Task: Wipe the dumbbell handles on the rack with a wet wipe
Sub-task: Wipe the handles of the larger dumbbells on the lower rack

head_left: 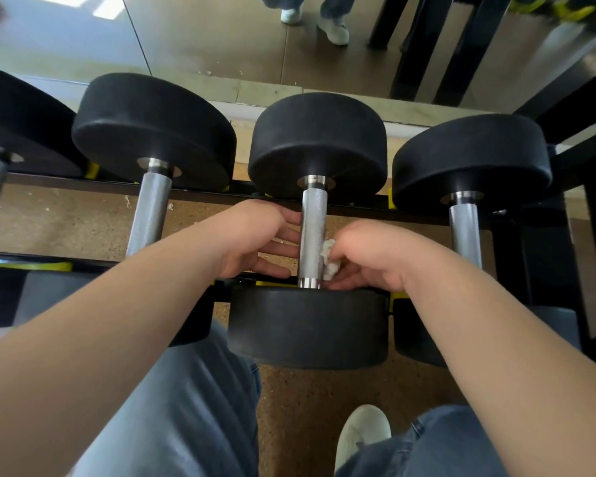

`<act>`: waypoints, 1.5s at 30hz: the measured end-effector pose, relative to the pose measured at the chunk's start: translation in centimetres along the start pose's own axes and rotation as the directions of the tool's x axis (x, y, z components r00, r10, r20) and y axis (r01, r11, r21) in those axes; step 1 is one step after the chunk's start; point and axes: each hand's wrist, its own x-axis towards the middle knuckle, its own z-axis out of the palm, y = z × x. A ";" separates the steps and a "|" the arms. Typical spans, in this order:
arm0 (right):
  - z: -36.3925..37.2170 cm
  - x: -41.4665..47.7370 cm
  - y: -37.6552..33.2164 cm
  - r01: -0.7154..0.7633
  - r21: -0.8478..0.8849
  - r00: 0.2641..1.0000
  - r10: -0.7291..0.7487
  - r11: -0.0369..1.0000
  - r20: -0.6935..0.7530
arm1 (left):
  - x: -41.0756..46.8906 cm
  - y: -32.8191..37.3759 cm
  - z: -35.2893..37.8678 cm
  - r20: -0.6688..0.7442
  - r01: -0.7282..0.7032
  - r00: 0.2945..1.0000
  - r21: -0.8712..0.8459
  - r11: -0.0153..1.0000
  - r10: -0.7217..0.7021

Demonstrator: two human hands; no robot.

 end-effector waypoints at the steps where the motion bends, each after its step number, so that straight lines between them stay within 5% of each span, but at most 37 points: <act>1: 0.0 0.3 -0.4 0.022 0.092 0.999 -0.019 0.996 -0.035 | 0.0 0.0 0.0 0.002 0.001 1.000 0.006 1.000 -0.001; 6: -0.4 1.3 -1.7 0.199 0.444 0.978 -0.148 0.873 -0.147 | 0.5 -0.6 -0.1 -0.004 -0.003 1.000 0.005 1.000 0.003; 13: 0.1 0.0 -0.8 -0.085 -0.032 0.996 0.086 0.996 0.038 | 0.8 -0.9 -0.1 0.008 0.043 0.999 0.056 0.998 -0.044; 21: -0.5 1.6 -1.3 0.184 0.530 0.980 -0.110 0.828 -0.167 | 0.9 -1.0 -0.1 -0.036 0.011 0.999 -0.017 1.000 -0.011; 27: 0.1 1.3 -0.5 0.001 0.245 0.995 0.022 0.970 -0.094 | 1.6 -1.1 0.4 -0.010 0.077 0.997 -0.122 0.989 -0.079; 36: -0.4 0.2 -0.9 0.132 0.590 0.990 -0.073 0.796 -0.122 | 1.8 -0.3 0.0 0.090 0.176 0.983 -0.175 0.969 -0.162; 40: -0.6 -0.4 -0.9 0.081 0.500 0.997 -0.067 0.862 -0.046 | 2.0 0.5 -0.8 0.083 0.096 0.994 -0.331 0.939 -0.073; 45: -0.6 -0.5 -1.0 0.049 0.448 0.996 -0.011 0.893 -0.086 | 1.6 -0.7 -0.1 0.125 0.160 0.982 -0.145 0.976 -0.143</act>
